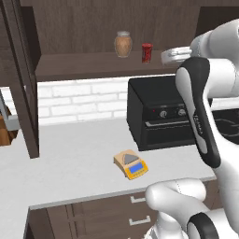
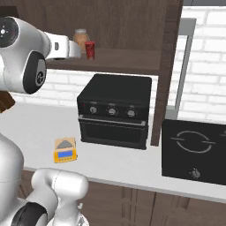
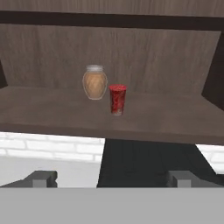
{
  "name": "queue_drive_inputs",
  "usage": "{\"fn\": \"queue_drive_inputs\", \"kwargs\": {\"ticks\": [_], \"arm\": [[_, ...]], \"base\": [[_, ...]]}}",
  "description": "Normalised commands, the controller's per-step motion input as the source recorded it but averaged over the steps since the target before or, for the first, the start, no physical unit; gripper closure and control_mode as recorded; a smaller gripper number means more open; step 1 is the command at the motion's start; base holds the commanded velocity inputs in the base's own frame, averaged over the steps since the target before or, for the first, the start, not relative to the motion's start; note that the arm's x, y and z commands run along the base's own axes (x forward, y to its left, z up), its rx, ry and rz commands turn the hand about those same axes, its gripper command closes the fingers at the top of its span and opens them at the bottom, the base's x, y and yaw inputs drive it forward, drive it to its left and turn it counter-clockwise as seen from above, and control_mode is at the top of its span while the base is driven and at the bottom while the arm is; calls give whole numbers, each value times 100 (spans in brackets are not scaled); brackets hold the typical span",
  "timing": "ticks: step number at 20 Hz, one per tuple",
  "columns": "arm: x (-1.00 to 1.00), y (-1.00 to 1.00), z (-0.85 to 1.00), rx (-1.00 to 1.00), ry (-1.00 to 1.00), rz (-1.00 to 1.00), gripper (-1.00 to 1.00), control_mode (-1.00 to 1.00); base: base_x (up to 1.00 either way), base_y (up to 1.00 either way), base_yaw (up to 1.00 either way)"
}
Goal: Pick the yogurt and place it on the digital scale for weighing, and close the cabinet.
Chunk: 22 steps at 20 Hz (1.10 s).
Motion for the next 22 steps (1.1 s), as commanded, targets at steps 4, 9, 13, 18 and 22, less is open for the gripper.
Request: {"fn": "queue_drive_inputs", "kwargs": {"ticks": [4,9,13,18,22], "arm": [[34,-1,-5,0,-11,0,-100,-100],[33,-1,-18,0,-8,0,-100,-100],[28,0,-19,0,-5,0,-100,-100],[29,0,-2,0,-1,0,-100,-100],[35,0,0,0,0,0,-100,-100]], "base": [[0,0,0],[0,0,0],[0,0,0],[0,0,0],[0,0,0]]}}
